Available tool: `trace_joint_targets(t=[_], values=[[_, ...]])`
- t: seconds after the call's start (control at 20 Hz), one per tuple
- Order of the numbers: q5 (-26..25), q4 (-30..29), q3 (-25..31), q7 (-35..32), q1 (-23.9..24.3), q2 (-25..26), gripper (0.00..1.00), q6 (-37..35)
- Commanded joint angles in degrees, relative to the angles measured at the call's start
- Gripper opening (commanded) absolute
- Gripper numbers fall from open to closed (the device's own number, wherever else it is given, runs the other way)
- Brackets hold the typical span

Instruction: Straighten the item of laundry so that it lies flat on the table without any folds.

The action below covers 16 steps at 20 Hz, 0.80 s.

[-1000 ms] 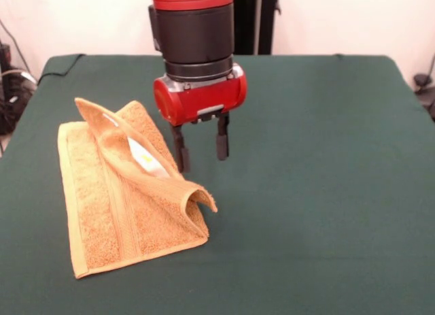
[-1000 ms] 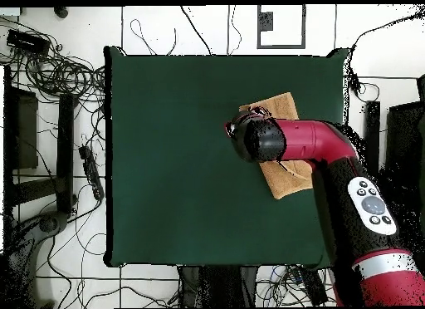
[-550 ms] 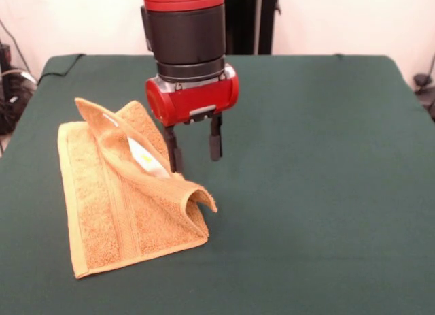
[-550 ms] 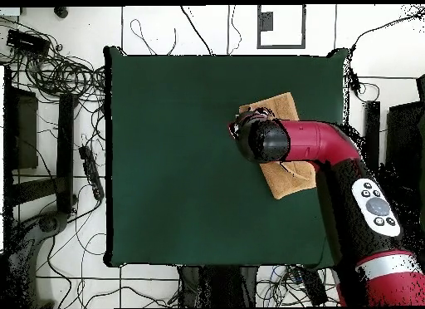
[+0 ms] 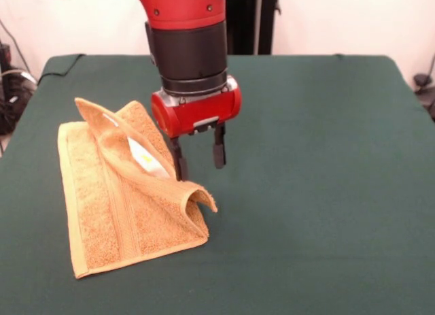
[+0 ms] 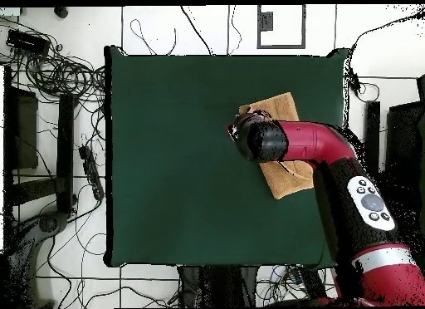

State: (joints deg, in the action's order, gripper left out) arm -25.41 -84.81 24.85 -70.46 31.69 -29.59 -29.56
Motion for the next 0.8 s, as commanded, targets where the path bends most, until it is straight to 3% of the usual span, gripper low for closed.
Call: trace_joint_targets(t=[0.05, 0.45, 0.8], values=[[2.29, 0.13, 4.51, -2.20, -1.24, 5.56, 1.00, -2.30], [1.69, 1.14, 5.17, -0.57, -0.83, 6.98, 1.00, -2.14], [1.72, 5.43, 6.72, 2.88, -1.15, 9.28, 1.00, -4.57]])
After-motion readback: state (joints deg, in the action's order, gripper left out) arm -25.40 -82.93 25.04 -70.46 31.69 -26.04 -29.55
